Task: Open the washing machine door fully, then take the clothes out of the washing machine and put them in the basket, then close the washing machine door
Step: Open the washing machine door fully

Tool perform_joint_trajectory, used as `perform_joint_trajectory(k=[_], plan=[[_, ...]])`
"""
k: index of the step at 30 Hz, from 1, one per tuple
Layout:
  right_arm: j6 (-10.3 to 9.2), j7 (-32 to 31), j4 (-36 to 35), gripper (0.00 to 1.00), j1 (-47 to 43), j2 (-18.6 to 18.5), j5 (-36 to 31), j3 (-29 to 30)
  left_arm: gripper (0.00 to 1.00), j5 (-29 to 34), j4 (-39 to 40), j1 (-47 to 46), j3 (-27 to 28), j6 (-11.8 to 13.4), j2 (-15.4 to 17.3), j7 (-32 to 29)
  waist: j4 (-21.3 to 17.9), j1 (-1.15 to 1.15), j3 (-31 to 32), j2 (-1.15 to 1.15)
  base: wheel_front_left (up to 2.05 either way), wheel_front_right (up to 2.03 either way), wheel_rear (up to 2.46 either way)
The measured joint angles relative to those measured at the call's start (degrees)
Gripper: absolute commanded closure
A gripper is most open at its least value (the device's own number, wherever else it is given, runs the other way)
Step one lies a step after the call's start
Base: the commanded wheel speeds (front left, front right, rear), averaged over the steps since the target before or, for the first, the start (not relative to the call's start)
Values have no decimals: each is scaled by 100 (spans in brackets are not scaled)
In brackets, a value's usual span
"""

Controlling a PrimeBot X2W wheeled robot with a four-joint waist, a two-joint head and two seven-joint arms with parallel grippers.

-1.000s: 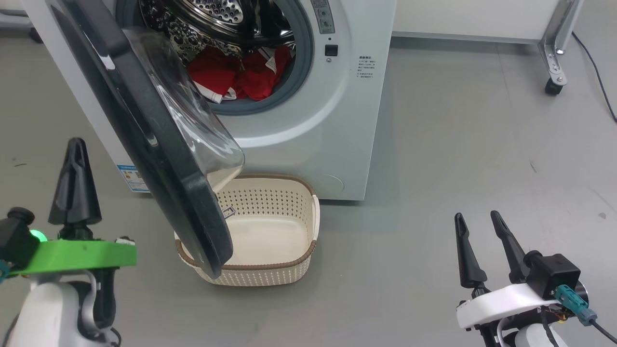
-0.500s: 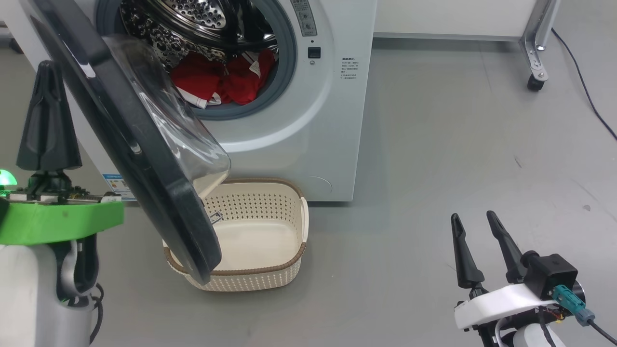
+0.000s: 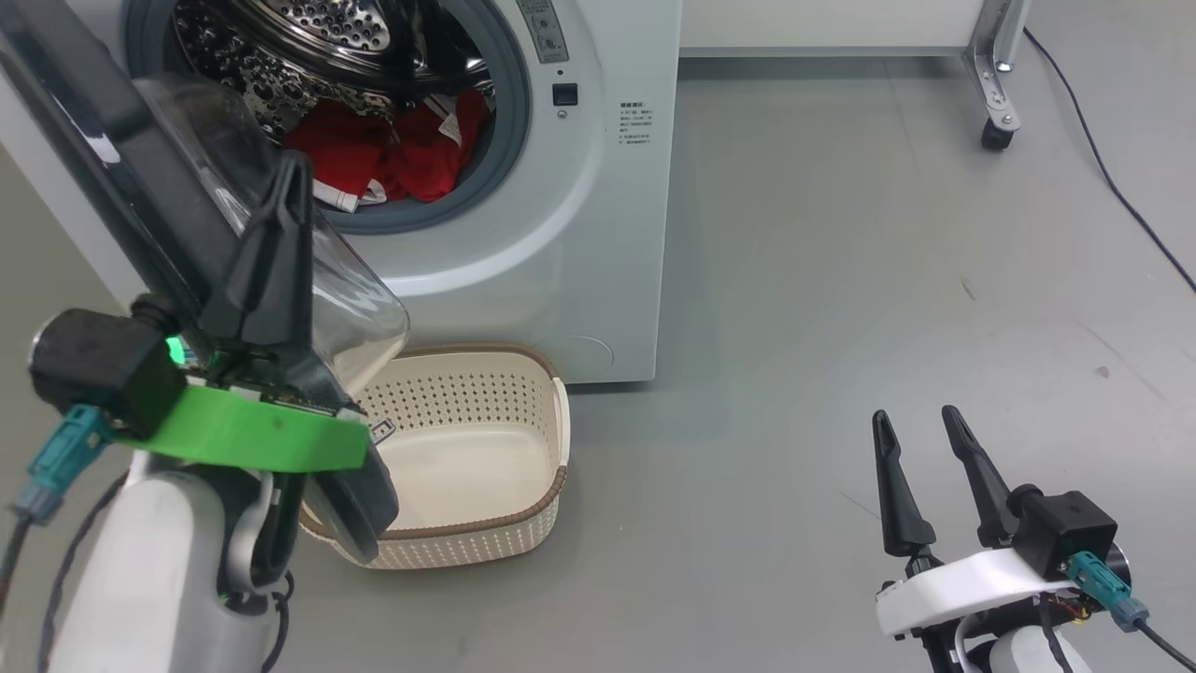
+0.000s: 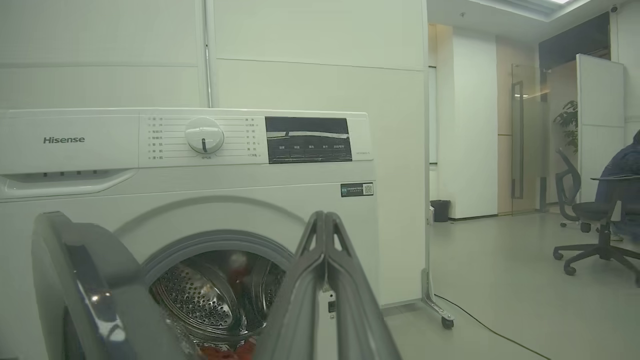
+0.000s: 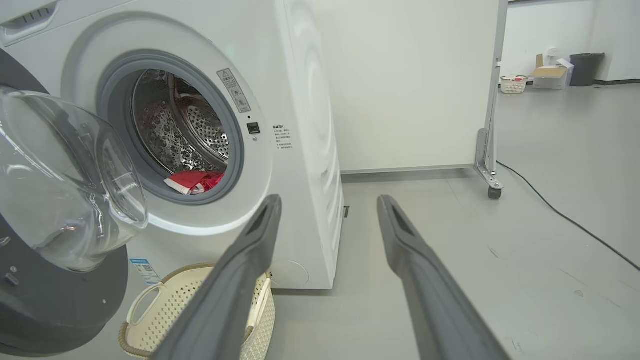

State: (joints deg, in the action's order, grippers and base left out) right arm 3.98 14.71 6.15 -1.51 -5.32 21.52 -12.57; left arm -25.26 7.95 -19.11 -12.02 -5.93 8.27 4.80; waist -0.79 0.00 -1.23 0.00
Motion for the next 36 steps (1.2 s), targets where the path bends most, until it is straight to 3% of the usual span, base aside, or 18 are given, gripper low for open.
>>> perform_joint_trajectory(k=[8, 17, 36], plan=[[9, 0, -5, 0, 20, 38, 0, 137, 100, -10, -310, 418, -445, -41, -104, -421, -168, 0, -63, 0, 0, 0, 0], [51, 0, -14, 0, 20, 81, -19, 248, 100, -81, -500, 549, -502, -33, -188, -641, -211, 0, -103, 0, 0, 0, 0], [125, 0, -12, 0, 18, 136, -101, 379, 100, -140, -1011, 1085, -527, 314, -196, -1176, -152, 0, -164, 0, 0, 0, 0]])
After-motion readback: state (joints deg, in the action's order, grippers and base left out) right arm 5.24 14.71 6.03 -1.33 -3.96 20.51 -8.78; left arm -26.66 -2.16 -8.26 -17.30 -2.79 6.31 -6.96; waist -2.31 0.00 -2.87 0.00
